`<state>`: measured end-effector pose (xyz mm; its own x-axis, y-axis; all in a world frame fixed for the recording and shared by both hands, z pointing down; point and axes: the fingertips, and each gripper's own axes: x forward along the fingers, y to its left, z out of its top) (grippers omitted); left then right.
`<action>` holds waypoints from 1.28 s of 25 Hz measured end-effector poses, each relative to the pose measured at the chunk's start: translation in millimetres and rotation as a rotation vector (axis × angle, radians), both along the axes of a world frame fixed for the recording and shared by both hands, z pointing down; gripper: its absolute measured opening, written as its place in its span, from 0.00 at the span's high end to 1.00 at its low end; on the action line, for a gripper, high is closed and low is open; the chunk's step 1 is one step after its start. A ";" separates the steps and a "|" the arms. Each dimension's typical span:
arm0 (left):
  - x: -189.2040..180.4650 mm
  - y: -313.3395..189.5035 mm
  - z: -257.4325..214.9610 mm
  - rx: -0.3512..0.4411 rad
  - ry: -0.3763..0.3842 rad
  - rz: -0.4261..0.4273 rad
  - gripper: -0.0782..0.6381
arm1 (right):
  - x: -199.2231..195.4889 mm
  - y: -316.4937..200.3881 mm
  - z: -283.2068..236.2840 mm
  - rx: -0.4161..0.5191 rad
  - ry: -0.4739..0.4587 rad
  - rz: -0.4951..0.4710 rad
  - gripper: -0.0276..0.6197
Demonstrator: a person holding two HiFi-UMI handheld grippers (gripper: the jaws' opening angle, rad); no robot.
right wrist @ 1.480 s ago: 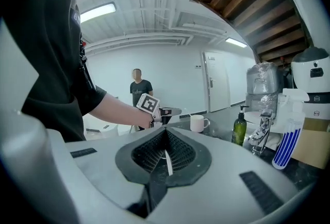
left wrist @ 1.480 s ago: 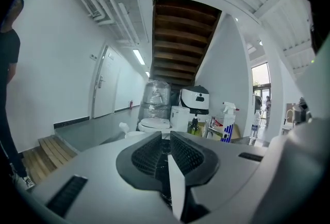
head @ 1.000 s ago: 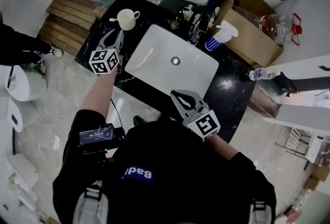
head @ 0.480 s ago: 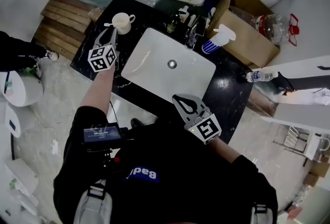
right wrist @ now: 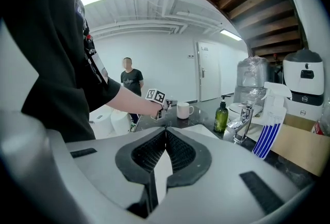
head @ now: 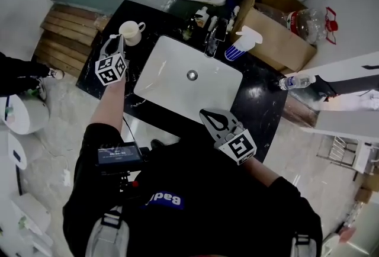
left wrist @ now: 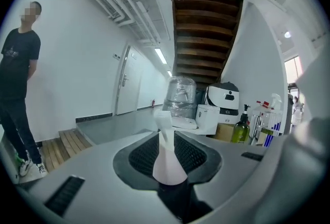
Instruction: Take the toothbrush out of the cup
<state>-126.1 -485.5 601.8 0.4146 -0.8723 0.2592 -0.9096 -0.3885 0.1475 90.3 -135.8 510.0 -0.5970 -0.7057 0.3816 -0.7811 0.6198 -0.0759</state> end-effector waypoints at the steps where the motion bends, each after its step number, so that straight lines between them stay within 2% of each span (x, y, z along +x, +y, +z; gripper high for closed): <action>1: 0.9 -1.0 -0.2 0.006 -0.010 0.002 0.77 | 0.9 -0.2 1.0 0.001 0.001 -0.003 0.94; 5: 1.0 -2.8 1.2 0.017 -0.032 -0.009 0.78 | 4.4 0.0 3.3 -0.038 0.005 0.005 0.94; 8: -1.4 -2.4 -3.0 0.026 -0.040 -0.019 0.83 | 5.0 -0.1 3.1 -0.048 0.008 0.009 0.94; 13: 0.5 -1.8 -13.4 0.053 -0.034 -0.022 0.85 | 3.2 -0.7 5.4 -0.067 0.011 -0.004 0.94; 32: 3.4 23.2 -96.1 0.181 0.041 0.002 0.85 | -15.3 13.7 -7.4 -0.015 -0.021 -0.045 0.94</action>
